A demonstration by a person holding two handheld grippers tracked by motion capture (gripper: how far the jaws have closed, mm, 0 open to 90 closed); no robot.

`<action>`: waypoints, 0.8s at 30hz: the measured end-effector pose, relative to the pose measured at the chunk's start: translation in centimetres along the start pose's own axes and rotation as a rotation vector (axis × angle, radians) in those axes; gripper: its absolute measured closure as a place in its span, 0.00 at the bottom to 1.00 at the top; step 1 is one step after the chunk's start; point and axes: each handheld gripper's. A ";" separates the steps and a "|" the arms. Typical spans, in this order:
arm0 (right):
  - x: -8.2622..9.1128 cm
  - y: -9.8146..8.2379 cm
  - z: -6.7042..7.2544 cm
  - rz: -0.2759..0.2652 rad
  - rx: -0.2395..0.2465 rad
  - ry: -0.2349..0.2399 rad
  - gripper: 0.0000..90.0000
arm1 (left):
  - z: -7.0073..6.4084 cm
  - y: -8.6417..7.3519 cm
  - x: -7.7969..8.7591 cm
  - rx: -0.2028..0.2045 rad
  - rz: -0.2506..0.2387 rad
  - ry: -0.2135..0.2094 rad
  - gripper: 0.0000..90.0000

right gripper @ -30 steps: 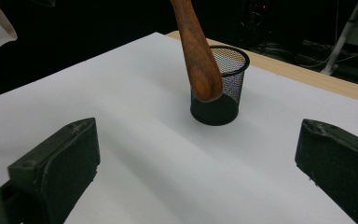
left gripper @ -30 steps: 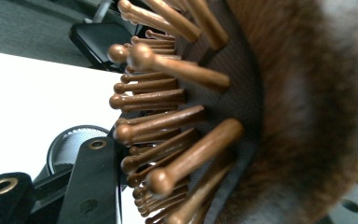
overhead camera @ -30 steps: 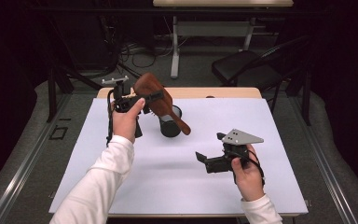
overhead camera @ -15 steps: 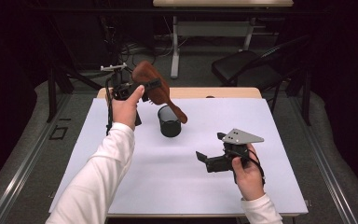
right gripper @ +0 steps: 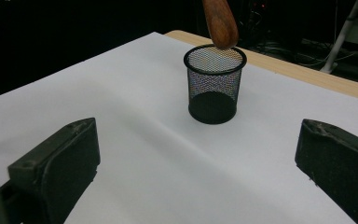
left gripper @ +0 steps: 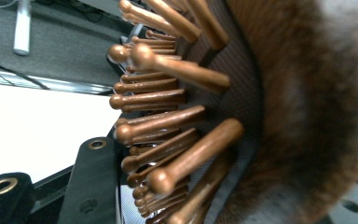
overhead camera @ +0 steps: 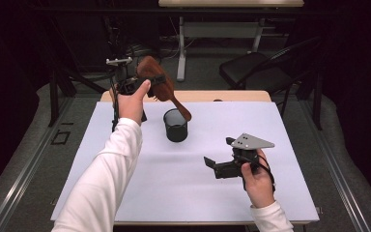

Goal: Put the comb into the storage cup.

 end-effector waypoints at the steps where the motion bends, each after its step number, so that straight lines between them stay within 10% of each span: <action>1: 0.0 0.0 0.0 0.000 0.001 0.000 0.00 | 0.0 0.1 0.1 -0.006 0.004 0.004 0.55; 24: -0.2 0.0 0.2 0.011 0.009 0.005 0.00 | 1.3 1.5 1.0 0.003 -0.017 0.116 0.55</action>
Point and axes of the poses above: each handheld gripper's, and its own axes: x roughly backward along the jaws, y roughly out of its top, z roughly to its left, and after that the axes turned 1 degree about -y, right-handed
